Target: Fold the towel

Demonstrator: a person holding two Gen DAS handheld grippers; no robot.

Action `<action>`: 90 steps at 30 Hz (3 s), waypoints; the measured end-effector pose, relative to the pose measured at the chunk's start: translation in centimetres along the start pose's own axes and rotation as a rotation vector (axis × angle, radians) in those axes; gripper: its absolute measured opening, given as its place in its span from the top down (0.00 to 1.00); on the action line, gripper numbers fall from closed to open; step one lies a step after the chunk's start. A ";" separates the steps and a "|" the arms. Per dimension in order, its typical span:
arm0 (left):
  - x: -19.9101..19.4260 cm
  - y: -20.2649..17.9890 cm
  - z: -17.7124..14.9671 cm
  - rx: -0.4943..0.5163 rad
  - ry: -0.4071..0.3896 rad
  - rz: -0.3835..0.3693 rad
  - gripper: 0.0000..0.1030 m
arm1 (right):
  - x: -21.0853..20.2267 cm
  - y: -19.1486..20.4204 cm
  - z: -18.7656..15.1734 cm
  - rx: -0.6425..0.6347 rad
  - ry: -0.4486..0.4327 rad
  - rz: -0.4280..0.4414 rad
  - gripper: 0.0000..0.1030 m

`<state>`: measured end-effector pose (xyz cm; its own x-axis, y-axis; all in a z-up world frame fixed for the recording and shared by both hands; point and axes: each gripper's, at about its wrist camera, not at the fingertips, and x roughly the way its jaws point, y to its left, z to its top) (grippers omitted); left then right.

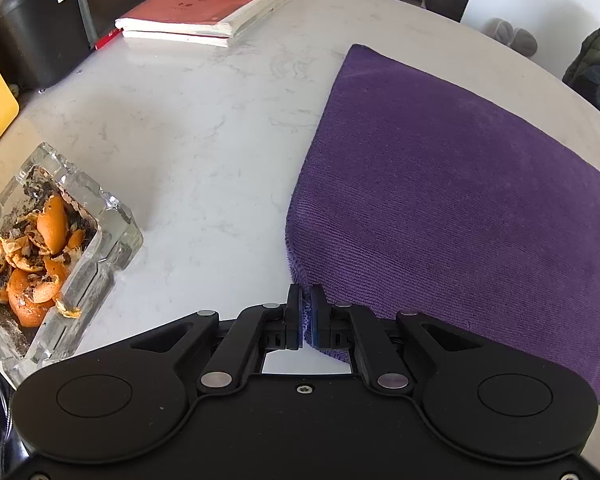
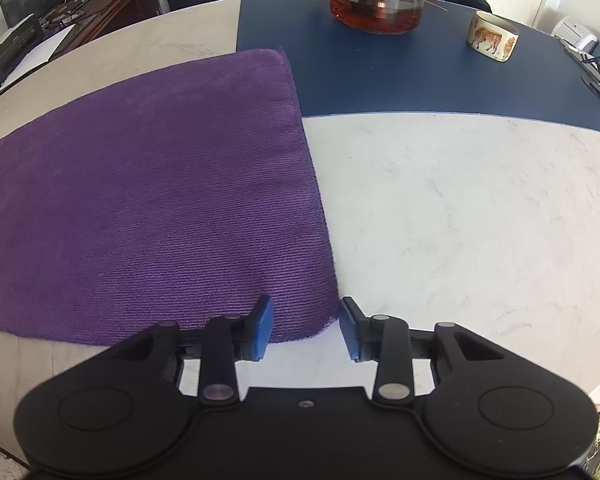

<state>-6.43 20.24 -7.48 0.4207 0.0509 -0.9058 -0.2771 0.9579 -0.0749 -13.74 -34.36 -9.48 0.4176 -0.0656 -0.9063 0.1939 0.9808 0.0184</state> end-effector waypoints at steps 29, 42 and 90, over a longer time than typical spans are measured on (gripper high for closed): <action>-1.4 -0.4 1.3 -0.063 -0.036 -0.096 0.98 | -2.1 -2.4 0.3 0.187 -0.087 0.125 0.97; -2.7 -0.6 4.1 -0.113 -0.099 -0.167 0.98 | -2.9 -1.7 3.2 0.162 -0.148 0.173 0.97; -1.3 -1.9 11.0 -0.068 -0.091 -0.191 0.98 | 1.7 -5.2 -1.8 0.746 0.015 0.300 0.90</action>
<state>3.10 21.44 -1.55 0.5464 -0.1015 -0.8313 -0.2416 0.9313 -0.2725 -15.64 -39.26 -11.89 0.5351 0.1892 -0.8233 0.6195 0.5747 0.5347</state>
